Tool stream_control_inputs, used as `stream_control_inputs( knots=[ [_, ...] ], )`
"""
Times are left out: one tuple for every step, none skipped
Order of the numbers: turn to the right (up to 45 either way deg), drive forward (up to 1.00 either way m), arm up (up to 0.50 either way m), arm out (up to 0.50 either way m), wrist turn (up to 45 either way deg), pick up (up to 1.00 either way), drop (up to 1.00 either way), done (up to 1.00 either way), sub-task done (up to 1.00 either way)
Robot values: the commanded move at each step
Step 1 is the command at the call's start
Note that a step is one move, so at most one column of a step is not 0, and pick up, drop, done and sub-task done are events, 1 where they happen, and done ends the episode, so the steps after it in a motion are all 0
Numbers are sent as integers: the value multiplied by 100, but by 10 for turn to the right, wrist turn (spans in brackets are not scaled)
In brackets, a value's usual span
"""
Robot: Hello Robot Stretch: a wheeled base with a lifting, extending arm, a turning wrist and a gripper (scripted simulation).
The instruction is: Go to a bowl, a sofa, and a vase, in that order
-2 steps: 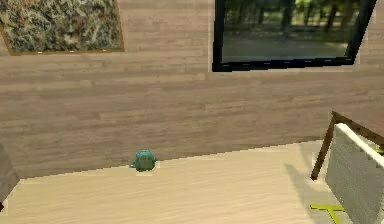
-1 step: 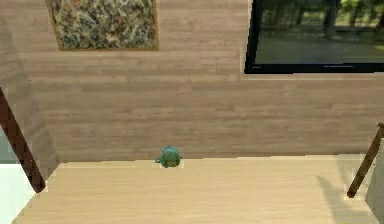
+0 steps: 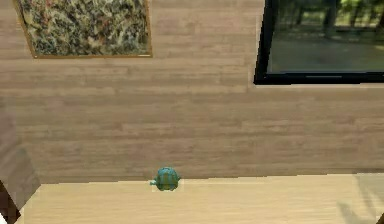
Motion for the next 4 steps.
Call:
stream_control_inputs(
  knots=[
    [-450,0,0,0,0,0,0,0,0],
    [0,100,0,0,0,0,0,0,0],
    [-90,0,0,0,0,0,0,0,0],
    [0,5,0,0,0,0,0,0,0]
  ],
)
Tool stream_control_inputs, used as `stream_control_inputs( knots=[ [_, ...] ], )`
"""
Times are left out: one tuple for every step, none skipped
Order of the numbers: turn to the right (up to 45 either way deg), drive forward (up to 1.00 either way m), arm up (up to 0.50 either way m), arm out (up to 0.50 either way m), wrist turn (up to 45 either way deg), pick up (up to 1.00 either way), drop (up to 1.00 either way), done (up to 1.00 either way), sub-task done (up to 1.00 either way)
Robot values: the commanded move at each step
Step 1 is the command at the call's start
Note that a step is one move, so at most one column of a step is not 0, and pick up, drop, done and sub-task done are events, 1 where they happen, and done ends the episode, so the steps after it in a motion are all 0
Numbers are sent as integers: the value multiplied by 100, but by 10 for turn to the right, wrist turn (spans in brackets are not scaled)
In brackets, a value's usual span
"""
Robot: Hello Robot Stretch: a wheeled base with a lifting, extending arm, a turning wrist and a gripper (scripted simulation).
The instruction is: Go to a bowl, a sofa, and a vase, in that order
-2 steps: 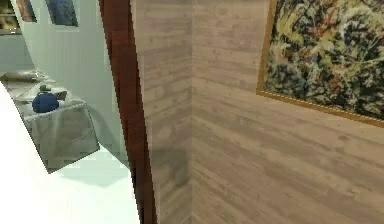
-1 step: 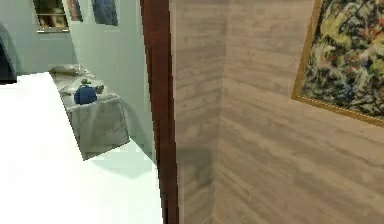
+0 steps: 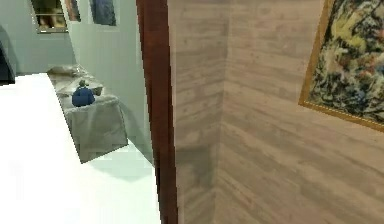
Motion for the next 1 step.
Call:
stream_control_inputs(
  knots=[
    [-360,0,0,0,0,0,0,0,0]
  ],
)
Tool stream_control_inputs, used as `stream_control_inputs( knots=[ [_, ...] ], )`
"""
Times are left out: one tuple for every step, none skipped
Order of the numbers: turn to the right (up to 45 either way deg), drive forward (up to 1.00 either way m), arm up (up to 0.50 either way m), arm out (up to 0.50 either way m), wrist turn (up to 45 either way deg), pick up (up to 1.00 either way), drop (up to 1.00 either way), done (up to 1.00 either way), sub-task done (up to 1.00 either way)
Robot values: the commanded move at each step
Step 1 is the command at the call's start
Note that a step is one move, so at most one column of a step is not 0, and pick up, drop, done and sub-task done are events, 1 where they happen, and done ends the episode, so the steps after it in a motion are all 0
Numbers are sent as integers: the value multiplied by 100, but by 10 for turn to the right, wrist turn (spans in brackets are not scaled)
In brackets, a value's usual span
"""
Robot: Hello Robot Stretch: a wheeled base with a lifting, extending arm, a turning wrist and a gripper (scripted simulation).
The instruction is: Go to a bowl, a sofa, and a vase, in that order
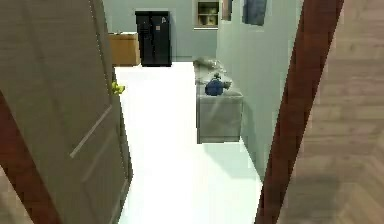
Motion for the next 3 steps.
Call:
stream_control_inputs(
  knots=[
    [0,100,0,0,0,0,0,0,0],
    [0,80,0,0,0,0,0,0,0],
    [-300,0,0,0,0,0,0,0,0]
  ],
)
